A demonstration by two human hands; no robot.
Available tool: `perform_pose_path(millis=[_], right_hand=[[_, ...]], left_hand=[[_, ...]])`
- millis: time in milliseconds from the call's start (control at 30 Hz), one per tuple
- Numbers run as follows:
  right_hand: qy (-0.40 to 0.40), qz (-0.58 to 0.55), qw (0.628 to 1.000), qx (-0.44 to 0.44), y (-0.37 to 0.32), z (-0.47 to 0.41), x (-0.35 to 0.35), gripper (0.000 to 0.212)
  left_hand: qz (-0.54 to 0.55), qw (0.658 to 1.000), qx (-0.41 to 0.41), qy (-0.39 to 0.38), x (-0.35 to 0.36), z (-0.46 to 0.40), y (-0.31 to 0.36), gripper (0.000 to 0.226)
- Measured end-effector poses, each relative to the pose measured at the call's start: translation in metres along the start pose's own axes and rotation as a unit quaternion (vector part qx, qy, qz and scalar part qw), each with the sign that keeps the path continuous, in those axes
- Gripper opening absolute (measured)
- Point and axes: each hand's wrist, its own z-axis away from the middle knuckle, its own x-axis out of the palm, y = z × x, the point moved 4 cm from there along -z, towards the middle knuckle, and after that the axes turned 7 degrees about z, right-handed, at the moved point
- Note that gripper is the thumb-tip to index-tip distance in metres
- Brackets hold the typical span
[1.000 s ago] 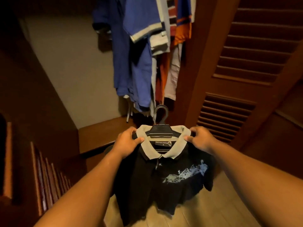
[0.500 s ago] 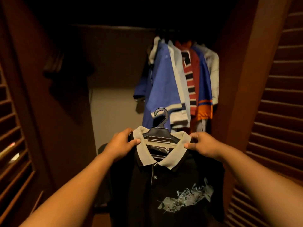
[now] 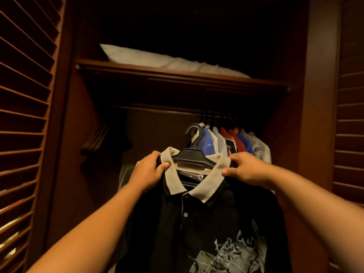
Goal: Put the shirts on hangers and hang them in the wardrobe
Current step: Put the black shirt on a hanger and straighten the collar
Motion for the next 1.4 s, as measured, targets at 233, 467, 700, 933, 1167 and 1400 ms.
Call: perform_pose_path(millis=[233,467,700,933,1167,1400], right_hand=[[0.037,0.046,0.998,-0.010,-0.040,-0.018,-0.054,0.017],[0.057,0.093,0.994,0.013,-0.059,-0.053,-0.067,0.027],[0.056,0.094,0.993,0.054,-0.064,-0.121,-0.043,0.021],[0.095,0.139,0.982,0.087,-0.060,-0.209,-0.025,0.022],[0.106,0.146,0.978,0.107,-0.052,-0.277,-0.011,0.022],[0.108,0.133,0.975,0.140,-0.039,-0.323,0.003,0.021]], left_hand=[[0.057,0.996,0.032,0.058,-0.006,-0.047,0.013,0.028],[0.104,0.990,0.048,0.079,0.020,-0.100,0.007,0.027],[0.196,0.979,0.037,0.042,0.080,-0.173,-0.034,0.022],[0.238,0.967,0.090,0.033,0.129,-0.272,-0.062,0.027],[0.283,0.957,0.049,-0.049,0.173,-0.346,-0.078,0.030],[0.205,0.967,-0.022,-0.148,0.211,-0.383,-0.090,0.041]])
